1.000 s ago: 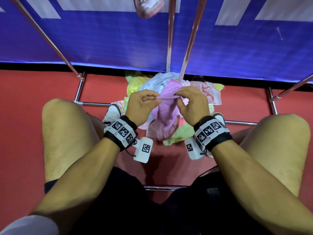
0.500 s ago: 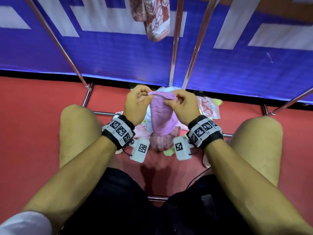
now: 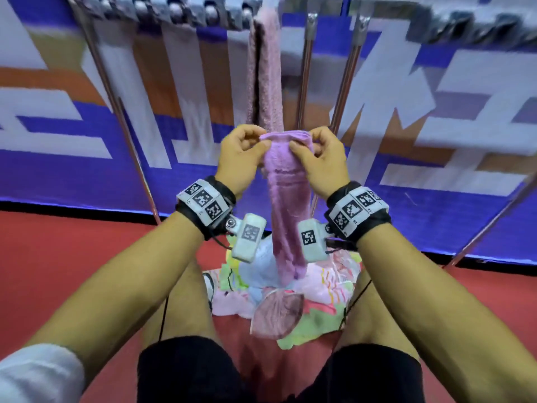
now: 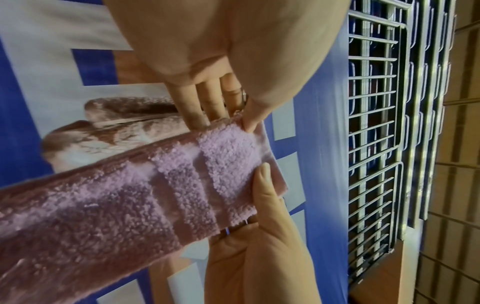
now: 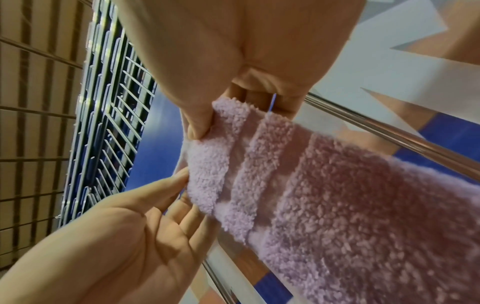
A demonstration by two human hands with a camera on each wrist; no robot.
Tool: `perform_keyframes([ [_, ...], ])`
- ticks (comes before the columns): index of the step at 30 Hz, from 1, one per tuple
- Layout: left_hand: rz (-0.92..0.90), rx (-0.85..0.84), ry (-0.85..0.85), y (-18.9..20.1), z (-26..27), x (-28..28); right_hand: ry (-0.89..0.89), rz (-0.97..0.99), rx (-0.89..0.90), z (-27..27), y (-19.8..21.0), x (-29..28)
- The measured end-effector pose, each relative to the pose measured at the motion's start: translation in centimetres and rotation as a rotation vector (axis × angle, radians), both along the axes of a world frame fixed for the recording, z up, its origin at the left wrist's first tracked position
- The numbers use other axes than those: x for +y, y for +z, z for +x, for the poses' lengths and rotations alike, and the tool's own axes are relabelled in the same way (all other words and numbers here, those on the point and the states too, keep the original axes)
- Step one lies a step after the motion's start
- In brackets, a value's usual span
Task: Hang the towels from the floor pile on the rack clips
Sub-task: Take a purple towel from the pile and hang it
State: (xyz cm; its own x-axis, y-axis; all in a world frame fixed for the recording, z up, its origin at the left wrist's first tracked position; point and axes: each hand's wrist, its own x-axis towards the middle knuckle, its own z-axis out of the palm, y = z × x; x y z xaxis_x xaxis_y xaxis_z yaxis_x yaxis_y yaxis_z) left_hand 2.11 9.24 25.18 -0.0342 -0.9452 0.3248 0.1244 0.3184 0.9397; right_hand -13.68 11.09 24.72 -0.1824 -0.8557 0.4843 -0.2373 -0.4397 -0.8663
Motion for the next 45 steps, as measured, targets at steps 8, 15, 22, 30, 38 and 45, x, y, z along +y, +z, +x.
perform_keyframes([
  [8, -0.146, -0.016, 0.011, 10.3, 0.4, 0.1, -0.061, -0.120, -0.002, 0.0, 9.7, -0.2],
  [15, -0.202, 0.019, -0.013, 16.7, 0.2, -0.9, -0.052, -0.239, -0.016, -0.2, 15.8, -0.9],
  [22, -0.203, 0.059, -0.015, 20.2, 0.2, -2.7, 0.084, -0.146, 0.012, 0.1, 19.0, -3.0],
  [30, -0.180, 0.101, -0.052, 20.7, 1.1, -6.9, 0.255, -0.053, 0.153, 1.0, 19.3, -7.2],
  [38, -0.014, 0.135, -0.275, 16.3, -0.4, -9.6, 0.065, -0.186, 0.118, 1.9, 20.4, -10.2],
  [45, 0.142, -0.138, -0.326, 10.6, -0.1, -10.6, -0.084, -0.209, -0.006, -1.2, 20.9, -11.2],
])
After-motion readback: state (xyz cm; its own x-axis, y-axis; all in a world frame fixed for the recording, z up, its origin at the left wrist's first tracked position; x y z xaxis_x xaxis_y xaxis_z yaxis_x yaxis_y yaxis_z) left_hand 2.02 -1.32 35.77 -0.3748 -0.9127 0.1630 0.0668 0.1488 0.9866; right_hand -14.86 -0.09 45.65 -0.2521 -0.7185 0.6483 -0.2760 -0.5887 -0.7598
